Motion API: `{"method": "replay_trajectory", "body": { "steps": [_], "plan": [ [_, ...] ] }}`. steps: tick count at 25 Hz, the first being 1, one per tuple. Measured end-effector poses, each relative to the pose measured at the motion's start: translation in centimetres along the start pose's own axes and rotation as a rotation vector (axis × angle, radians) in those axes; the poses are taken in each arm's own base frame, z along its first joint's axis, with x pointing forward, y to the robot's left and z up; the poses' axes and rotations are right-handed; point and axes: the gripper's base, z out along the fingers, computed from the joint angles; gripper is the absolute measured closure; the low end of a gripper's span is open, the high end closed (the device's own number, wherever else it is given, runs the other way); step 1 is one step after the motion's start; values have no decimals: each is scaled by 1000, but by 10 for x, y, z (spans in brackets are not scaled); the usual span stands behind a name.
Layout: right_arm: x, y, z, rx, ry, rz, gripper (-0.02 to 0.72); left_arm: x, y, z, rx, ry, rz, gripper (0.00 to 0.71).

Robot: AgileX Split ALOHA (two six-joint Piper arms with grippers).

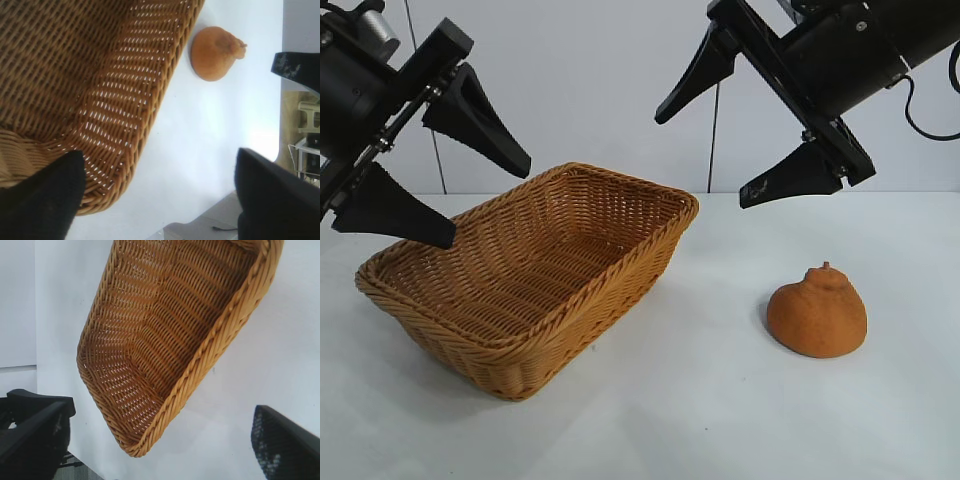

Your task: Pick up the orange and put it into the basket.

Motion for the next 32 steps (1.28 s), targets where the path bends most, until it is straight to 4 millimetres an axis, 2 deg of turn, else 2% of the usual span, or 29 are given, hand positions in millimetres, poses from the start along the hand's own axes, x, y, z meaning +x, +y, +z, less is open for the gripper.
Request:
{"method": "replay_trajectory", "body": {
  "steps": [25, 29, 32],
  "plan": [
    [0, 0, 0, 0, 0, 1, 29, -3, 2, -1, -11, -24, -15, 128],
    [0, 0, 0, 0, 0, 1, 29, -8, 13, -12, -19, -36, -84, 128],
    [0, 0, 0, 0, 0, 1, 29, -9, 21, -30, -59, -49, -113, 128]
  ]
}}
